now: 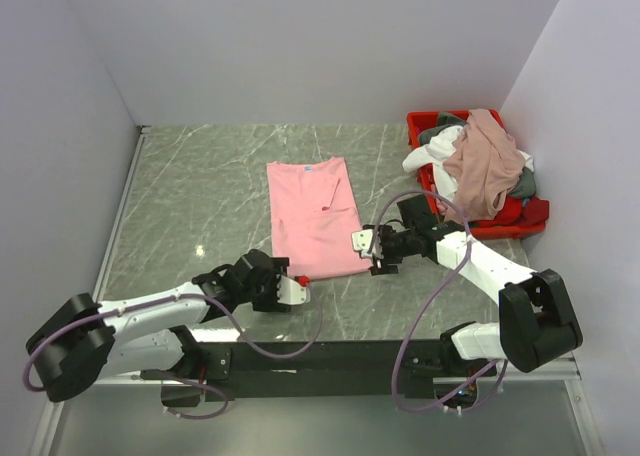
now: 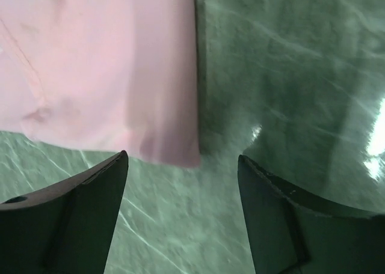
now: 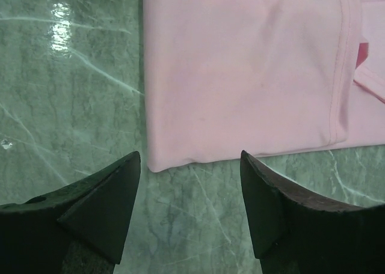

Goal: Fold and stack the t-shirts
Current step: Fold the tshirt

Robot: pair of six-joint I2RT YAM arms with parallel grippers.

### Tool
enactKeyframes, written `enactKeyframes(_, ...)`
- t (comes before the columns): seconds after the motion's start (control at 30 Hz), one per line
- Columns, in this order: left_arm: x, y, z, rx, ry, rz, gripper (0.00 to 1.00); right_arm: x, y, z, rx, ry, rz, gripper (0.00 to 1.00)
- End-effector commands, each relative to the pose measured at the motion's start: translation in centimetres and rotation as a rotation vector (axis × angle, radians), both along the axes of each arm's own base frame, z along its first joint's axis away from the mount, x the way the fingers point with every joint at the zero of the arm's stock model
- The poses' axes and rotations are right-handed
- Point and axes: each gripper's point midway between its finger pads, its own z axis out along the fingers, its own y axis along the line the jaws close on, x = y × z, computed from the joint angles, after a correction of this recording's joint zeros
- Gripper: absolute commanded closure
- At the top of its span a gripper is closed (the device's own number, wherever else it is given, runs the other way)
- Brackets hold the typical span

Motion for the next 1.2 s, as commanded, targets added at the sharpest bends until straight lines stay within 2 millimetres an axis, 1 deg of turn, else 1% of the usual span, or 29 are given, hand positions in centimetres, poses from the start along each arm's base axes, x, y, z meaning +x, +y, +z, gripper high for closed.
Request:
enactKeyframes(0.0,2.3,-2.3,1.3,-0.052,-0.088,-0.014,0.22,1.0,0.6,0.8,0.006,-0.059,0.010,0.27)
enactKeyframes(0.03,2.9,-2.2,1.3,-0.045,-0.107,0.013,0.23,1.2,0.6,0.9,0.004,-0.062,0.004,0.27)
enactKeyframes(0.1,3.0,-2.2,0.5,-0.030,-0.105,0.017,0.25,1.1,0.6,0.9,0.001,-0.061,0.005,0.27)
enactKeyframes(0.17,3.3,-1.8,0.1,-0.001,-0.111,0.025,0.29,1.0,0.7,0.8,-0.004,-0.060,0.011,0.27)
enactKeyframes(0.2,3.3,-1.6,-0.6,0.023,-0.101,0.027,0.41,1.0,0.6,0.7,-0.006,-0.057,0.011,0.27)
enactKeyframes(0.27,3.4,-1.4,-0.9,0.040,-0.102,0.029,0.55,0.8,0.5,0.5,-0.014,-0.062,0.025,0.27)
enactKeyframes(0.3,3.4,-1.3,-1.0,0.044,-0.106,0.030,0.66,0.7,0.4,0.4,-0.020,-0.067,0.030,0.27)
enactKeyframes(0.37,3.2,-1.0,-1.5,0.059,-0.102,0.023,0.73,0.1,0.1,0.0,-0.040,-0.087,0.074,0.27)
enactKeyframes(0.4,3.1,-1.0,-1.7,0.061,-0.095,0.020,0.81,-0.2,-0.1,-0.3,-0.051,-0.096,0.091,0.27)
enactKeyframes(0.43,3.0,-1.0,-1.8,0.064,-0.089,0.014,0.85,-0.6,-0.2,-0.7,-0.062,-0.110,0.119,0.27)
enactKeyframes(0.47,2.9,-1.0,-2.1,0.072,-0.079,0.012,0.90,-0.6,-0.3,-0.9,-0.071,-0.117,0.128,0.27)
enactKeyframes(0.5,2.7,-1.1,-2.3,0.073,-0.063,0.004,0.97,-0.4,-0.6,-1.2,-0.098,-0.131,0.124,0.26)
enactKeyframes(0.53,2.6,-1.2,-2.3,0.070,-0.057,-0.001,0.99,-0.4,-0.4,-1.6,-0.111,-0.137,0.126,0.27)
enactKeyframes(0.6,2.4,-1.5,-2.3,0.061,-0.040,-0.010,1.00,-0.2,-0.4,-2.3,-0.146,-0.144,0.120,0.27)
enactKeyframes(0.63,2.1,-1.6,-2.4,0.058,-0.029,-0.020,1.00,0.3,-0.7,-2.8,-0.174,-0.155,0.090,0.27)
enactKeyframes(0.67,2.1,-1.7,-2.2,0.049,-0.030,-0.018,1.00,0.1,-0.2,-3.2,-0.186,-0.163,0.098,0.27)
enactKeyframes(0.73,2.1,-1.7,-1.9,0.042,-0.032,-0.018,1.00,0.3,-0.2,-4.0,-0.220,-0.172,0.072,0.27)
enactKeyframes(0.8,2.0,-1.9,-1.6,0.026,-0.035,-0.026,1.00,0.0,0.6,-4.4,-0.227,-0.171,0.076,0.28)
enactKeyframes(0.87,1.9,-2.0,-1.2,0.010,-0.035,-0.030,1.00,0.4,1.0,-4.9,-0.250,-0.180,0.043,0.29)
enactKeyframes(0.97,1.6,-2.2,-1.2,0.002,-0.026,-0.041,1.00,1.3,1.1,-5.6,-0.286,-0.170,-0.011,0.35)
enactKeyframes(1.0,1.5,-2.1,-1.2,0.001,-0.023,-0.041,1.00,1.8,1.4,-5.6,-0.289,-0.164,-0.022,0.41)
enactKeyframes(1.07,1.3,-2.2,-1.1,-0.011,-0.016,-0.049,1.00,1.9,1.1,-5.8,-0.310,-0.145,-0.034,0.47)
enactKeyframes(1.13,1.0,-2.2,-1.1,-0.012,-0.010,-0.055,1.00,2.0,0.8,-6.0,-0.336,-0.139,-0.036,0.67)
enactKeyframes(1.17,0.9,-2.2,-1.1,-0.015,-0.006,-0.059,1.00,1.8,0.8,-6.1,-0.339,-0.134,-0.033,0.84)
